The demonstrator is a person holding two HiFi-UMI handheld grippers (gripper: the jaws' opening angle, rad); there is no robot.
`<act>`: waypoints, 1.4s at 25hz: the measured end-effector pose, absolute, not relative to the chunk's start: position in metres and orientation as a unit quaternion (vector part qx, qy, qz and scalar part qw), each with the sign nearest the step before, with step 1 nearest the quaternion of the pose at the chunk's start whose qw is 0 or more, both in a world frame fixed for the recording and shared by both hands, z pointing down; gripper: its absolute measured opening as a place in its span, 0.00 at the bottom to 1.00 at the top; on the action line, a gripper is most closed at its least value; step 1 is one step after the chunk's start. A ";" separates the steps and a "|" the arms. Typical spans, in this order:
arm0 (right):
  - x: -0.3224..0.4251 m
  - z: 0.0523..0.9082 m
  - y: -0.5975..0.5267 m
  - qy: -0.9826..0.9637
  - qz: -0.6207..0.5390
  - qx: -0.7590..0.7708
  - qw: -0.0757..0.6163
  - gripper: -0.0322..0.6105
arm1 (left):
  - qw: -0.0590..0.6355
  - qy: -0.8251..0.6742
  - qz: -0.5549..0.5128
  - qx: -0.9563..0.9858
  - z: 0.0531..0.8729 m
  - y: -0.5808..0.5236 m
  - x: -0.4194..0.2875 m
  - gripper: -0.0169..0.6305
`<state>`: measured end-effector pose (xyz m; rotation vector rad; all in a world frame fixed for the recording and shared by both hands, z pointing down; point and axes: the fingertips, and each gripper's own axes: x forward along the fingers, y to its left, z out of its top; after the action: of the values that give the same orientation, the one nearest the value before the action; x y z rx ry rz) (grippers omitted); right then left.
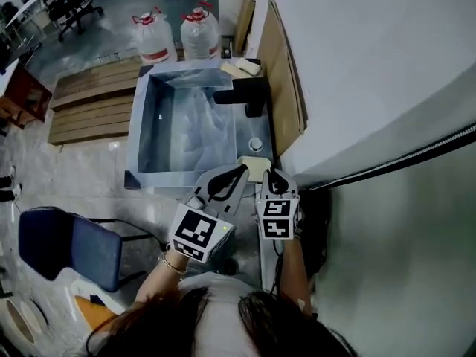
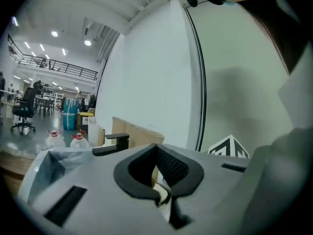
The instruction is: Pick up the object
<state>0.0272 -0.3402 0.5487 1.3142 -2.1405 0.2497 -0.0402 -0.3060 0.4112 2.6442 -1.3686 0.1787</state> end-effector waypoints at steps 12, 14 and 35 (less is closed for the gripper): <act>0.031 0.586 -0.356 -0.790 0.129 0.504 0.323 0.10 | 0.091 -0.449 0.070 0.886 0.428 -0.319 -0.044 0.04; 0.032 0.592 -0.358 -0.786 0.139 0.507 0.324 0.10 | 0.093 -0.449 0.072 0.886 0.432 -0.321 -0.045 0.04; 0.044 0.637 -0.375 -0.755 0.214 0.536 0.312 0.18 | 0.114 -0.448 0.089 0.882 0.454 -0.332 -0.054 0.04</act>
<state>0.0438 -0.3748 0.6375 1.4144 -1.9910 0.5652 -0.0544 -0.3319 0.4545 2.5870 -1.3126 0.2604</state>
